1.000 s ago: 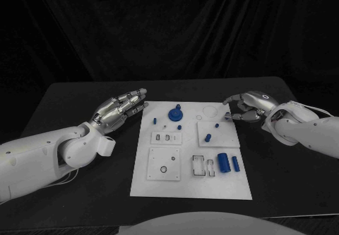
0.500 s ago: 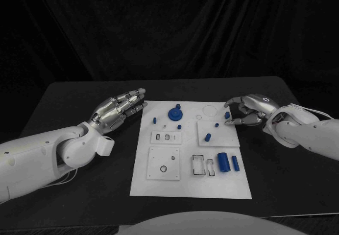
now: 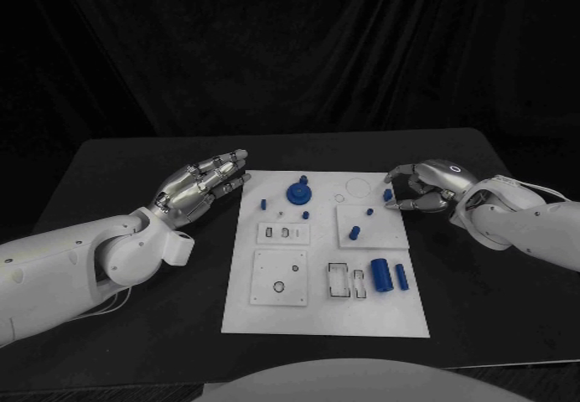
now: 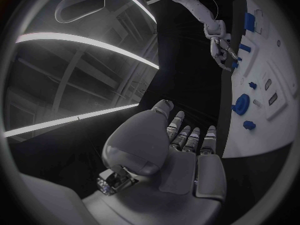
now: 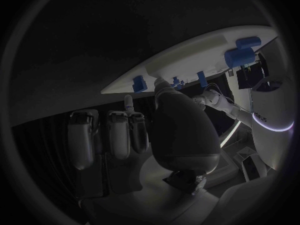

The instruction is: Assemble the parts on the task board

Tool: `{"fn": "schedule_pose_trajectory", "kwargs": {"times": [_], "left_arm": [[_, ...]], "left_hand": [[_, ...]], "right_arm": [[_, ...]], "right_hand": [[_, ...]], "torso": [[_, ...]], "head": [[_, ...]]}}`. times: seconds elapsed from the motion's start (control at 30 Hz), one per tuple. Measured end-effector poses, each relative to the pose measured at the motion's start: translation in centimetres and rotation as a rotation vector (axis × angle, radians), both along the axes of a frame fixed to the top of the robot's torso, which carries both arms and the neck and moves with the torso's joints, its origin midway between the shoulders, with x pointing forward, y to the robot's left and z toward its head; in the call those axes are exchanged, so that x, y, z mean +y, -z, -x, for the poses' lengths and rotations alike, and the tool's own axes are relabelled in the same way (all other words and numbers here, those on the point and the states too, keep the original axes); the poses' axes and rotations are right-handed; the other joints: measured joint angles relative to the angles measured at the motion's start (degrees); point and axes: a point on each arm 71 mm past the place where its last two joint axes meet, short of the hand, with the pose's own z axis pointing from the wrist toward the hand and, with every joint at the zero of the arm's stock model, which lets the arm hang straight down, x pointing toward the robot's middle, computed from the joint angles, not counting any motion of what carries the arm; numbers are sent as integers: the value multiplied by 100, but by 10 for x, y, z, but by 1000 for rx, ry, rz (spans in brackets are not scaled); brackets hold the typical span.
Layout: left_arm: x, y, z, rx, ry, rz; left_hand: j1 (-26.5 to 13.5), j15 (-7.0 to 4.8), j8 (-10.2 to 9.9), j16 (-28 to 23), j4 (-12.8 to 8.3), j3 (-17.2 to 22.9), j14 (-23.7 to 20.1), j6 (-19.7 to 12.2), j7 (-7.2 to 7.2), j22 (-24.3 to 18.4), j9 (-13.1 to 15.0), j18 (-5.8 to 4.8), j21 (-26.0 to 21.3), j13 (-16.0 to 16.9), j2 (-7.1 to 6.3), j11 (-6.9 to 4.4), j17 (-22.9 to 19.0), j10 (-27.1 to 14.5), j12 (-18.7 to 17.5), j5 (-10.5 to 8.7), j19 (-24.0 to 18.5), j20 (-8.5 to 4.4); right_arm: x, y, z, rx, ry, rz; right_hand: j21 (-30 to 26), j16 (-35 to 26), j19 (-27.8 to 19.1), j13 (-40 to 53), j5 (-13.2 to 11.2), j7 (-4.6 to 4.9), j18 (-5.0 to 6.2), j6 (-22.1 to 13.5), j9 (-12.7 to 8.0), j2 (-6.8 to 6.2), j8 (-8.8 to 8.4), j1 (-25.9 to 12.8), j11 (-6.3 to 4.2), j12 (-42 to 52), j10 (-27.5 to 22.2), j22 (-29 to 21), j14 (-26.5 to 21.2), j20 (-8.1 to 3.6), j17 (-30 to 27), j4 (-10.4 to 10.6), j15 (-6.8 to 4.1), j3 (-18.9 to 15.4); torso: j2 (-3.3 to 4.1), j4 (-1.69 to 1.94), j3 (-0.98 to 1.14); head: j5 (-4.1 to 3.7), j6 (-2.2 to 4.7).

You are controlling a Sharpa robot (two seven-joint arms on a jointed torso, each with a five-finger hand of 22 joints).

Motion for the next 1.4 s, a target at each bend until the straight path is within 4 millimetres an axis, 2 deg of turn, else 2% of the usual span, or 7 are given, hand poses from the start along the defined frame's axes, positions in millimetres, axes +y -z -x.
{"fn": "schedule_pose_trajectory", "kwargs": {"times": [0.13,0.3,0.4,0.77,1.1,1.3,1.4], "left_arm": [[0,0,0,1,1,0],[0,0,0,2,2,0],[0,1,0,3,3,0],[1,1,0,4,4,-1],[1,1,1,6,5,-1],[1,1,1,7,6,-1],[1,1,1,8,7,-1]], "left_hand": [[0,0,0,0,0,0,0,0,0,0,0,0,0,0,0,0,-2,0,0,0,0,0],[0,0,0,0,0,0,0,0,0,-1,0,0,0,0,0,0,-4,0,0,0,0,0],[0,0,0,0,0,0,0,0,0,-1,0,0,0,0,0,0,-5,0,0,0,0,0],[0,0,0,0,0,-1,0,0,0,-1,0,0,0,0,0,0,-4,0,0,0,0,0],[0,0,0,0,6,26,0,-17,17,-2,0,0,0,0,0,0,-3,0,0,0,-21,21],[0,0,0,0,0,32,0,-21,20,-2,0,0,0,0,0,0,-1,0,0,0,-21,21],[0,0,0,0,0,32,0,-21,20,-2,0,0,0,0,0,0,-1,0,0,0,-21,21]], "right_arm": [[1,1,0,6,-2,0],[1,3,-1,13,-3,2],[2,3,-1,16,-5,3],[3,4,-2,20,-9,3],[4,5,-2,22,-12,3],[4,5,-2,23,-13,3],[4,5,-2,23,-13,3]], "right_hand": [[0,0,0,0,762,6,0,-19,0,78,179,137,0,0,0,0,0,0,0,-9,0,80],[0,0,-21,-1,1485,20,0,-5,-24,123,333,182,0,0,0,0,0,20,0,-17,0,134],[0,0,-21,-1,1807,14,0,35,-36,123,400,182,0,0,0,-1,0,20,0,-17,0,180],[0,0,-21,-1,1920,14,0,35,-36,145,428,204,0,0,0,-1,0,20,0,-33,0,196],[0,0,-20,-2,2187,22,0,128,-43,143,583,333,0,0,0,-1,0,20,0,-41,0,268],[0,0,-21,-2,2201,42,-1,149,-37,146,610,340,0,0,0,2,0,20,0,-41,0,268],[0,0,-21,-2,2201,14,-1,178,-8,146,699,340,0,0,0,3,0,20,0,-56,0,283]], "torso": [[1,2,1],[2,4,1],[2,4,1],[3,4,1],[3,5,1],[1,5,-2],[1,5,-2]], "head": [[-1,-4],[-2,-15],[-2,-21],[0,-38],[-10,-55],[-18,-73],[-19,-79]]}}
